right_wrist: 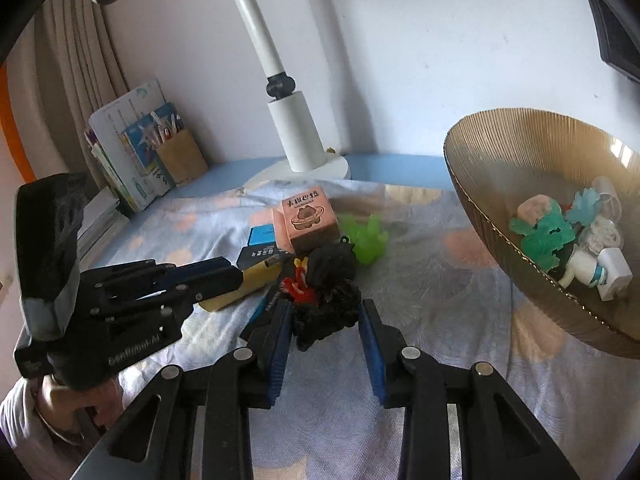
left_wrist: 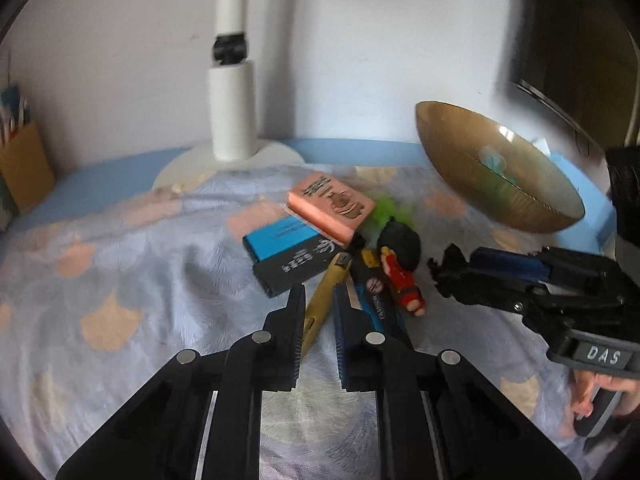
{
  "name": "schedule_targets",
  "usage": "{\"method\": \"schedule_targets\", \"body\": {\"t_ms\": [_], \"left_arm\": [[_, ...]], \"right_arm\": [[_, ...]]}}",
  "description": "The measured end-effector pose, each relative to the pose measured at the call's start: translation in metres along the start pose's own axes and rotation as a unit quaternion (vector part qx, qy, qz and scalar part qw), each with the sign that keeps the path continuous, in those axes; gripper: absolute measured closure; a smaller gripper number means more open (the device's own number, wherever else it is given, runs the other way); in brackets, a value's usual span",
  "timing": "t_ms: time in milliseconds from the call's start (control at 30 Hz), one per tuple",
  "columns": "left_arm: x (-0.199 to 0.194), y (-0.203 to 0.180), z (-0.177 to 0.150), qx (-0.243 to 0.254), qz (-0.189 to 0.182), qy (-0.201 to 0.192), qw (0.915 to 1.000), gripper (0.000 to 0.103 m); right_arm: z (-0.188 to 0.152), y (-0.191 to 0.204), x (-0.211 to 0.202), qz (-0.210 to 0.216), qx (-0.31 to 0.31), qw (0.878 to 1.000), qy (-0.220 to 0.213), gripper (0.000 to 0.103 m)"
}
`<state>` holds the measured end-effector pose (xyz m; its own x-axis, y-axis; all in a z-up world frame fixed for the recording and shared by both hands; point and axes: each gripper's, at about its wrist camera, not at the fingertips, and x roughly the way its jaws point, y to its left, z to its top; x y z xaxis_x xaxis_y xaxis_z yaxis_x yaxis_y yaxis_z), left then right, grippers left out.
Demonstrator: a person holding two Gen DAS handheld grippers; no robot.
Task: Organize rigid objects
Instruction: 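Grasp the yellow stick with the left gripper while the right grasps the black figure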
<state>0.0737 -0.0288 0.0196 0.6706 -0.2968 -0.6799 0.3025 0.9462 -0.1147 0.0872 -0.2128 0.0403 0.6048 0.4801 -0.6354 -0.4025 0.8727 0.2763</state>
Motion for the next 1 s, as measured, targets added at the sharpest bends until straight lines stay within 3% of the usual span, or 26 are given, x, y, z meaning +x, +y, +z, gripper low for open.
{"method": "schedule_targets", "body": {"t_ms": [67, 167, 200, 333, 533, 667, 1000], "left_arm": [[0.003, 0.002, 0.0, -0.004, -0.02, 0.021, 0.9996, 0.092], [0.01, -0.004, 0.0, 0.01, -0.015, 0.033, 0.9993, 0.085], [0.016, -0.007, 0.0, 0.017, -0.008, 0.05, 0.9986, 0.078], [0.025, -0.011, 0.0, 0.022, 0.0, 0.065, 0.9977, 0.077], [0.013, 0.002, 0.0, -0.005, -0.016, 0.041, 0.999, 0.093], [0.003, 0.004, -0.002, -0.006, -0.01, 0.018, 0.9998, 0.093], [-0.008, 0.013, -0.003, -0.027, -0.007, -0.01, 0.9996, 0.094]], "right_arm": [[0.0, 0.002, 0.001, -0.001, -0.006, 1.0, 0.004, 0.07], [0.001, 0.003, 0.005, -0.002, -0.009, 1.0, 0.011, 0.07], [0.001, 0.002, 0.005, -0.002, -0.008, 1.0, 0.012, 0.07], [0.002, -0.004, 0.014, -0.01, 0.005, 0.999, 0.032, 0.07], [0.001, -0.007, 0.018, -0.009, 0.014, 0.999, 0.041, 0.07], [0.001, -0.007, 0.005, -0.002, 0.013, 1.0, 0.007, 0.07], [-0.001, -0.007, -0.01, 0.012, 0.013, 1.0, -0.021, 0.07]]}}
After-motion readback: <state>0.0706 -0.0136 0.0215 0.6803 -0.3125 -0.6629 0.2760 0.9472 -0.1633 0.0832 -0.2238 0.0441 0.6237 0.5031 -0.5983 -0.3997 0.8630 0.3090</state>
